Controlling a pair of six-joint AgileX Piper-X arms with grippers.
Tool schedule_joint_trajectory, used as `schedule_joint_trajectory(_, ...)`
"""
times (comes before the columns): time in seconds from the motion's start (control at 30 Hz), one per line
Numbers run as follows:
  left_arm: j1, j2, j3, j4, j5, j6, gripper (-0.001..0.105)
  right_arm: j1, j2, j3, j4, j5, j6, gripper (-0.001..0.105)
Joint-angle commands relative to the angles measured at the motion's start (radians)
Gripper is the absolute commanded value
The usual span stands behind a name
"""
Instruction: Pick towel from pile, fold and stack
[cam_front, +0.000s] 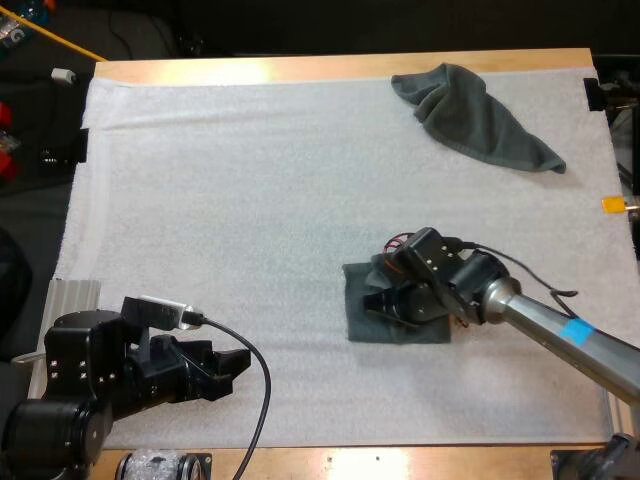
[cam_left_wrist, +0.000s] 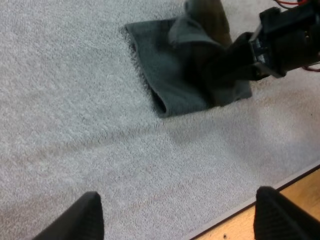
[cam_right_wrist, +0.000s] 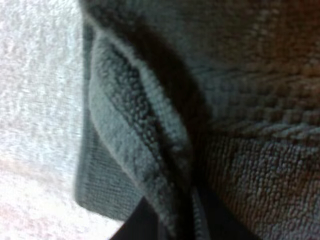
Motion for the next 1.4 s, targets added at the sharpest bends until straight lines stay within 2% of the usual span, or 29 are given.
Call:
schedule_joint_trajectory(0.0,0.002,-0.005,-0.002,0.002,-0.002,-0.001,0.061,0.001,0.008,-0.01,-0.025,-0.025,0.024,0.0)
schedule_joint_trajectory(0.23,0.002,-0.005,-0.002,0.002,-0.002,-0.001,0.061,0.002,0.048,-0.01,-0.093,-0.054,0.104,0.0)
schedule_joint_trajectory(0.4,0.002,-0.005,-0.002,0.002,-0.002,-0.001,0.061,0.008,0.064,-0.01,-0.096,-0.071,0.111,0.003)
schedule_joint_trajectory(0.47,0.002,-0.005,-0.002,0.002,-0.002,-0.001,0.061,0.008,0.07,-0.01,-0.108,-0.071,0.111,0.015)
schedule_joint_trajectory(0.53,0.002,-0.005,-0.002,0.002,-0.002,-0.001,0.061,0.008,0.073,-0.01,-0.122,-0.073,0.111,0.034)
schedule_joint_trajectory(0.6,0.002,-0.005,-0.002,0.002,-0.002,-0.001,0.061,0.008,0.073,-0.01,-0.153,-0.104,0.111,0.057)
schedule_joint_trajectory(0.67,0.002,-0.005,-0.002,0.002,-0.002,-0.001,0.061,0.008,0.069,-0.012,-0.186,-0.155,0.107,0.07)
schedule_joint_trajectory(1.0,0.002,-0.005,-0.002,0.002,-0.002,-0.001,0.061,0.015,0.03,-0.012,-0.162,-0.173,0.11,0.071)
schedule_joint_trajectory(1.1,0.002,-0.005,-0.002,0.002,-0.002,-0.001,0.061,0.04,0.031,-0.01,-0.204,-0.173,0.112,0.071)
schedule_joint_trajectory(1.23,0.002,-0.005,-0.002,0.002,-0.002,-0.001,0.061,0.082,0.03,-0.01,-0.261,-0.175,0.143,0.071)
schedule_joint_trajectory(1.37,0.002,-0.005,-0.002,0.002,-0.002,-0.001,0.061,0.114,0.067,-0.01,-0.316,-0.169,0.217,0.071)
